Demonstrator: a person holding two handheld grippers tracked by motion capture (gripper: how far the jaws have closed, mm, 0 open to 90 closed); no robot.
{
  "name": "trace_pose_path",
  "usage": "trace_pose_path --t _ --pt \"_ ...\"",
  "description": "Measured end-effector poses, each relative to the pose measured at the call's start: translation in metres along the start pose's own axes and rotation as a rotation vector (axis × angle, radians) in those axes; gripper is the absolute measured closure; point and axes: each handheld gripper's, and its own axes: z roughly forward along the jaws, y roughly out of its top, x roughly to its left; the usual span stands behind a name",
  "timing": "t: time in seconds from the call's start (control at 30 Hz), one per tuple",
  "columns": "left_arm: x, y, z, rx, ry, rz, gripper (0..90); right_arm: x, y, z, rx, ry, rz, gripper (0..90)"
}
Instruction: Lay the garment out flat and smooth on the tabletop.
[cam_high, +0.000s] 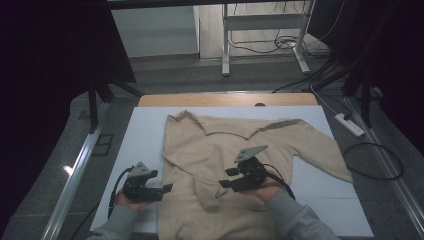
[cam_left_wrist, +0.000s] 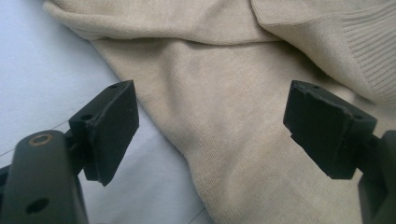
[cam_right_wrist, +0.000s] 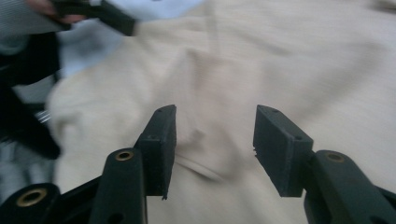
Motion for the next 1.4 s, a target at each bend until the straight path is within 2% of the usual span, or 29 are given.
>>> trace_pose_path --t 0.1,0.27,0.6,0.7,0.93,1.17,1.4 --pt "0.0 0.0 0.0 -0.003 0.0 0.002 18.0 -0.014 -0.01 -0.015 0.001 -0.084 0.015 44.1" --pt "0.0 0.0 0.0 -0.002 -0.003 0.001 18.0 -0.034 -0.034 -0.038 -0.011 -0.147 0.079 43.9" --pt "-0.001 0.0 -0.001 -0.004 -0.006 0.002 18.0 -0.047 -0.069 -0.073 -0.029 -0.206 0.14 43.2" --pt "-0.001 0.001 0.0 0.0 -0.006 0.005 18.0 -0.049 -0.075 -0.076 -0.029 -0.216 0.155 43.2" --pt "-0.005 0.007 0.0 -0.008 -0.018 0.013 18.0 -0.049 -0.076 -0.071 -0.002 -0.226 0.136 42.6" --pt "-0.017 0.023 0.005 -0.01 -0.059 0.044 18.1 -0.048 -0.076 -0.068 0.01 -0.234 0.136 42.5" --pt "-0.032 0.044 0.019 0.002 -0.098 0.083 18.1 -0.05 -0.077 -0.068 0.012 -0.236 0.141 42.4"
